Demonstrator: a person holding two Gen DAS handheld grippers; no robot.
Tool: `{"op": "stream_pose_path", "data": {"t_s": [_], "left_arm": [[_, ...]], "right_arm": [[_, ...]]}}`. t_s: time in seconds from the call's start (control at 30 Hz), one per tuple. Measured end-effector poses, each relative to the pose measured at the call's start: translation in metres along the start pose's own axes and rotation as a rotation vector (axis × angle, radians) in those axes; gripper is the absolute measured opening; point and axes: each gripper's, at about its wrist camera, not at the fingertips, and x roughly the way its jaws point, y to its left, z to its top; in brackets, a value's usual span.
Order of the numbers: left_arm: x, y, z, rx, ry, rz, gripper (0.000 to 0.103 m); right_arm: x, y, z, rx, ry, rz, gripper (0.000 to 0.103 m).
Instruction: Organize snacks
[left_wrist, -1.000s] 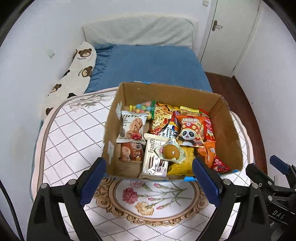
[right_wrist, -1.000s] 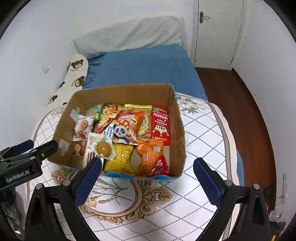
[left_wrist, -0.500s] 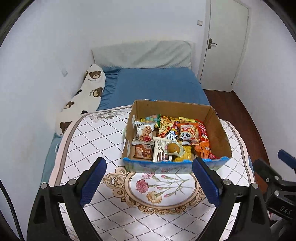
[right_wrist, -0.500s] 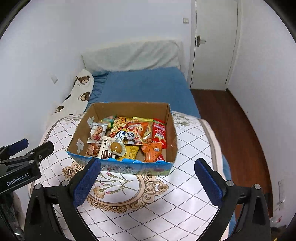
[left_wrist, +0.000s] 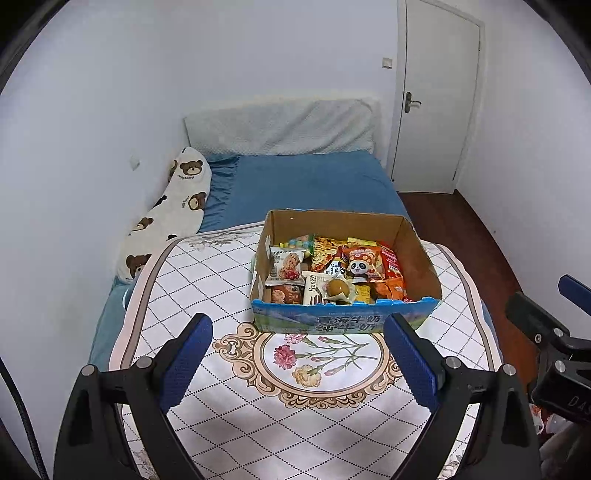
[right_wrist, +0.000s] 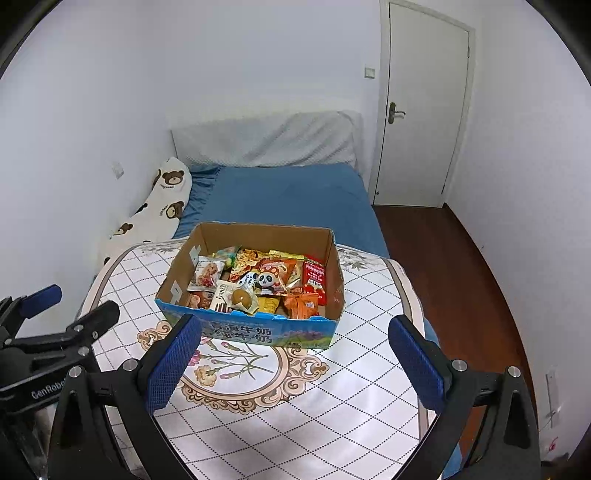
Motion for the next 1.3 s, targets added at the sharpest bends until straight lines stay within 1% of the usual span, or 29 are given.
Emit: {"op": "stream_pose_path", "data": {"t_s": [0.2,0.3,0.33,0.37,0.4,0.7,0.83,1.07,1.3], "left_arm": [[0.007,-0.002,-0.001,-0.009,0.006,0.007,0.095],[0.014,-0.001,-0.001,-0.025,0.002,0.008,0.095],[0.018,0.0,0.0,-0.031,0.001,-0.003,0.096],[0.021,0.0,0.001,-0.033,0.004,-0.013,0.097],[0.025,0.0,0.002,-0.033,0.008,-0.018,0.103],[0.057,-0.005,0.016,-0.036,0.007,0.032,0.103],[0.071,-0.005,0.022,-0.036,0.012,0.055,0.103],[0.088,-0.006,0.03,-0.027,0.016,0.067,0.103],[0.095,-0.01,0.032,-0.018,0.028,0.059,0.103]], "right_arm": [[-0.003,-0.001,-0.003,0.008,-0.005,0.0,0.103],[0.007,-0.003,-0.003,0.014,-0.002,-0.014,0.103],[0.011,-0.005,-0.003,0.019,-0.001,-0.018,0.103],[0.013,-0.006,-0.003,0.022,0.0,-0.023,0.103],[0.018,-0.007,-0.002,0.026,0.003,-0.029,0.103],[0.064,-0.017,0.005,0.046,0.015,-0.07,0.103],[0.08,-0.019,0.008,0.056,0.02,-0.07,0.103],[0.102,-0.019,0.011,0.058,0.03,-0.084,0.103],[0.111,-0.021,0.012,0.062,0.045,-0.094,0.103]]}}
